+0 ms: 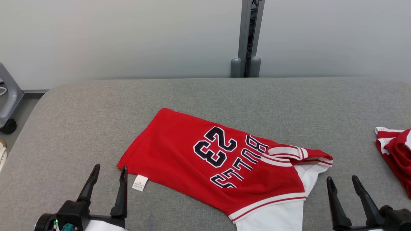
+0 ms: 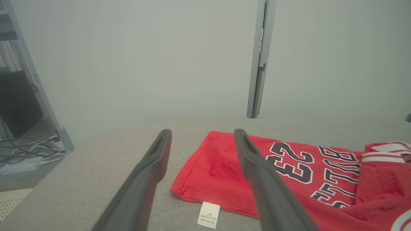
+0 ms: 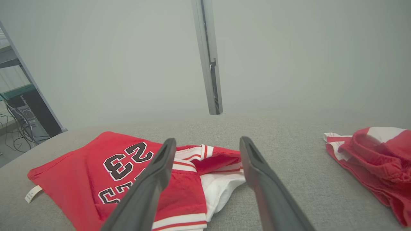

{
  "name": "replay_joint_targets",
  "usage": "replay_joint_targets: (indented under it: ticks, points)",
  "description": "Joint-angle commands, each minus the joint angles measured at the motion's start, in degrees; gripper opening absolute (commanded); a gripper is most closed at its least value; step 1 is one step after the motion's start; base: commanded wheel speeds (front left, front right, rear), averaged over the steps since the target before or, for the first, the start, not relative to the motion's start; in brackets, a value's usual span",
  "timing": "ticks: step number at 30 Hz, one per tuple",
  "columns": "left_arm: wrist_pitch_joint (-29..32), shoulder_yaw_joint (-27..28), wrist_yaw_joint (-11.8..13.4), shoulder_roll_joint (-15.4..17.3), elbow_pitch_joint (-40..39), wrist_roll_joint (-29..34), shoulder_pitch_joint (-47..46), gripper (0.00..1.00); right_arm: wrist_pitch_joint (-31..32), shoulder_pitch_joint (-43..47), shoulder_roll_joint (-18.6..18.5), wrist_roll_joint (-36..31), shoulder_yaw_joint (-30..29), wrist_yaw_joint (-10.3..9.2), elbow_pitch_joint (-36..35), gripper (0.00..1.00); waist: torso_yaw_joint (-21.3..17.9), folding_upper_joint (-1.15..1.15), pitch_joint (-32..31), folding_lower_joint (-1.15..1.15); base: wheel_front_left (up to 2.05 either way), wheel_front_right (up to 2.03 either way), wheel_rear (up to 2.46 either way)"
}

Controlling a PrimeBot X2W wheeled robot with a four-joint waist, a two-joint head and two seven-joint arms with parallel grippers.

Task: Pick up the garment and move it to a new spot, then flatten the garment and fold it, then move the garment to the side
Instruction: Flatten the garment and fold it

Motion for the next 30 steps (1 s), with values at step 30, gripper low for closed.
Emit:
replay_joint_targets:
  ticks: [30]
  points:
    - [7.3,-1.0,-1.6,1.7,2.2,-4.2,-2.5,1.00,5.5,2.0,1.1,2.4,5.1,0.02,4.0,1.00,-0.8,0.00,3.1,0.00,0.00,0.00,0.00]
